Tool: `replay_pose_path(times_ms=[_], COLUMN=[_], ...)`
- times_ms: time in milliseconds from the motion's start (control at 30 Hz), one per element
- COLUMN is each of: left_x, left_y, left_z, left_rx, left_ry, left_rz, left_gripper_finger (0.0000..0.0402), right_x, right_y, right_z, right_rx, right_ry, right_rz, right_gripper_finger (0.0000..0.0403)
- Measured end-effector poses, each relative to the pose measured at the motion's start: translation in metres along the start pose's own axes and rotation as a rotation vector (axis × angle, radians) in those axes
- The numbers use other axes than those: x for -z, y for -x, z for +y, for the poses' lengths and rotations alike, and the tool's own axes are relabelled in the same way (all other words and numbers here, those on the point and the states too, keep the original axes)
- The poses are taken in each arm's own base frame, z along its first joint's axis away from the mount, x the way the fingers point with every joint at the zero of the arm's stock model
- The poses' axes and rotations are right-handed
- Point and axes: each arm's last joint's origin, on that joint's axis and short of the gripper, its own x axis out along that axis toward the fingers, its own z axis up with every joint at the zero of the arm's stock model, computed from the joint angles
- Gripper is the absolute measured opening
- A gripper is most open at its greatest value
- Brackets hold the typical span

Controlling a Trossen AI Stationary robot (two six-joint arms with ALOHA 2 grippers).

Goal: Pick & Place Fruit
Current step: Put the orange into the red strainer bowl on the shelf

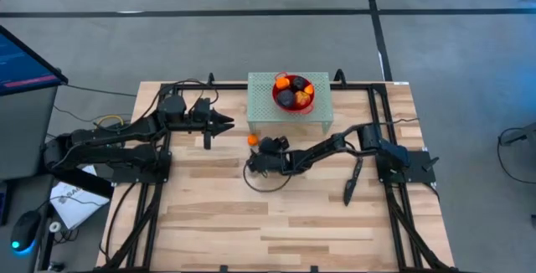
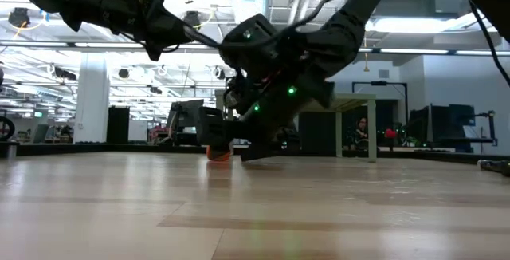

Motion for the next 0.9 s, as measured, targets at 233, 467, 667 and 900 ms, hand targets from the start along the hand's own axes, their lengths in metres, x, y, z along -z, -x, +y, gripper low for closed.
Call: replay_pose_path(times_ms=[233, 467, 667, 900], left_x=[0.0, 0.001, 0.001, 0.001], left_y=[0.0, -0.001, -0.002, -0.002], left_z=[-0.001, -0.006, -0.008, -0.008], left_rx=[0.006, 0.03, 0.043, 0.043], left_ry=[-0.001, -0.005, -0.008, -0.008], left_rz=[0.001, 0.007, 0.009, 0.009], left_gripper_finger=[0.0096, 0.0097, 0.0097, 0.0097], right_x=[-0.009, -0.004, -0.003, 0.0], right_y=[-0.023, -0.031, -0.028, -0.025], right_z=[-0.01, -0.003, -0.001, 0.002], right_rx=[-0.019, -0.108, -0.112, -0.119], right_ry=[-0.039, -0.009, 0.007, 0.014], right_rz=[-0.036, -0.088, -0.073, -0.071], right_gripper_finger=[0.0311, 0.0308, 0.0276, 0.0206])
